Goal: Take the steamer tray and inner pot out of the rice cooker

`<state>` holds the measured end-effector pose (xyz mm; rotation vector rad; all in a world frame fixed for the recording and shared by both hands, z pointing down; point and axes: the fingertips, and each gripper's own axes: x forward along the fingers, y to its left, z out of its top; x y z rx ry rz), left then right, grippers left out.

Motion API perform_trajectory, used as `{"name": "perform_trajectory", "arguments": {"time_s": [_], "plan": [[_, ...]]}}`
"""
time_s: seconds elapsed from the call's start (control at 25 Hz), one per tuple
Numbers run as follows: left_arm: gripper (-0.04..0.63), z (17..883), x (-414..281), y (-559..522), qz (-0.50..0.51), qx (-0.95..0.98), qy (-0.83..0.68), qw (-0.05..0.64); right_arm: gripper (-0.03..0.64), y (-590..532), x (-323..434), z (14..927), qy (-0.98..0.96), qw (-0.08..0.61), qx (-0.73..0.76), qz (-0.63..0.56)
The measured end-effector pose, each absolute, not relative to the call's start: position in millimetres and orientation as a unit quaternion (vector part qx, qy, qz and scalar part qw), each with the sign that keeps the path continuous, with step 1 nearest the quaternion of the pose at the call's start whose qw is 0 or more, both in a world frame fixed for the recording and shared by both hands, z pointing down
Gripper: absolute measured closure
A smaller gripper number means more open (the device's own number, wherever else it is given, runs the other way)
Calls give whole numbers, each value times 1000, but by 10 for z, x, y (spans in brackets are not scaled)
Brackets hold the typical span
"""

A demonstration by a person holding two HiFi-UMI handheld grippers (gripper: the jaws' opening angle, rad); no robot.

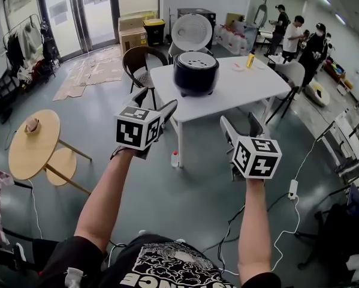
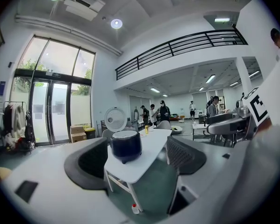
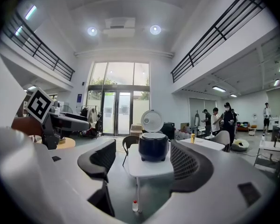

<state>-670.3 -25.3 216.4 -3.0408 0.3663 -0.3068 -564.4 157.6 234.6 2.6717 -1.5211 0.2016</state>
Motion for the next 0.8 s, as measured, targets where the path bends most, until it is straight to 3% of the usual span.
{"name": "perform_trajectory", "arguments": {"time_s": [0.52,0.8], "plan": [[210,2146,-6170,-389,-97,-984,146,32,256,1475,-5003,2450,-512,29,856,70],[210,2437,-5540,-865,-100,-983,150,17,256,1019,-4343,2654,-516,40,853,75]]}}
